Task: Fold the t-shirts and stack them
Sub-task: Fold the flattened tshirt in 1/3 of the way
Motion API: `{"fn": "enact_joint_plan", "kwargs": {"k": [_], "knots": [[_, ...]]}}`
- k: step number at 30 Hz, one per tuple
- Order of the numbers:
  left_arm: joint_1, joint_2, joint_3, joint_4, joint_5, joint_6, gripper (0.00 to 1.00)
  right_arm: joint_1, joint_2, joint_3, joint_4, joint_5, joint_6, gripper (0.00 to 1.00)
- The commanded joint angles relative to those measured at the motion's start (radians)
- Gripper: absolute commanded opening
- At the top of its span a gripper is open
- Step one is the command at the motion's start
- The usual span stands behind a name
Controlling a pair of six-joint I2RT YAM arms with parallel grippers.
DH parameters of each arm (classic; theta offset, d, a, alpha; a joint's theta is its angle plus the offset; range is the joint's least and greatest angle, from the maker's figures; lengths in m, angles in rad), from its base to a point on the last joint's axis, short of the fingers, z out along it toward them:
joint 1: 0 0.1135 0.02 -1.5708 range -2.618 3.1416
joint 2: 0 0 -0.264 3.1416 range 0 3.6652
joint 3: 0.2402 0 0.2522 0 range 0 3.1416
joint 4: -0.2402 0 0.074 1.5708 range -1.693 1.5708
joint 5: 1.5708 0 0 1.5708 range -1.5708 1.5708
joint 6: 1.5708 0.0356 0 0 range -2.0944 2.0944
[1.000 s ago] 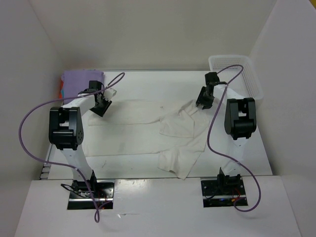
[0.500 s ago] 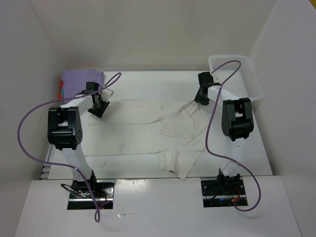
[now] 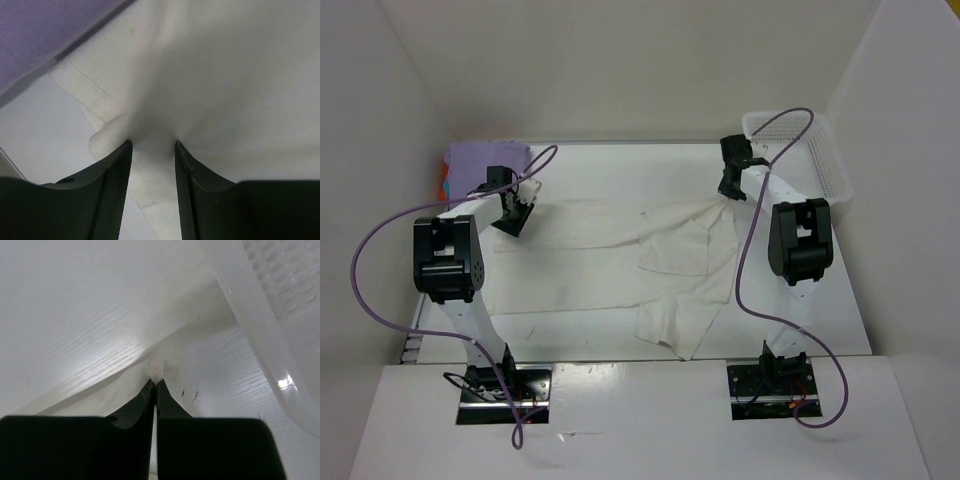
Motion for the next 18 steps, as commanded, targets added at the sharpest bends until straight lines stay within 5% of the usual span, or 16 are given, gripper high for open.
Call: {"fn": "enact_joint_plan", "kwargs": {"k": [1, 4, 7, 12, 18], "knots": [[0.028, 0.057, -0.019, -0.014, -0.066, 0.015, 0.47, 0.007, -0.011, 0.129, -0.037, 0.083, -0.033, 0.04], [0.028, 0.066, -0.010, -0.014, -0.057, 0.015, 0.47, 0.007, 0.058, 0.195, -0.062, 0.033, -0.064, 0.34], [0.028, 0.066, -0.010, -0.023, -0.057, 0.015, 0.47, 0.007, 0.068, 0.219, -0.053, -0.047, -0.088, 0.43], [0.028, 0.066, -0.010, -0.023, -0.039, 0.015, 0.48, 0.079, -0.059, 0.159, -0.042, -0.020, -0.127, 0.44], [0.028, 0.066, -0.010, -0.023, -0.028, 0.015, 0.48, 0.097, -0.173, -0.044, -0.051, -0.199, -0.053, 0.24]]}}
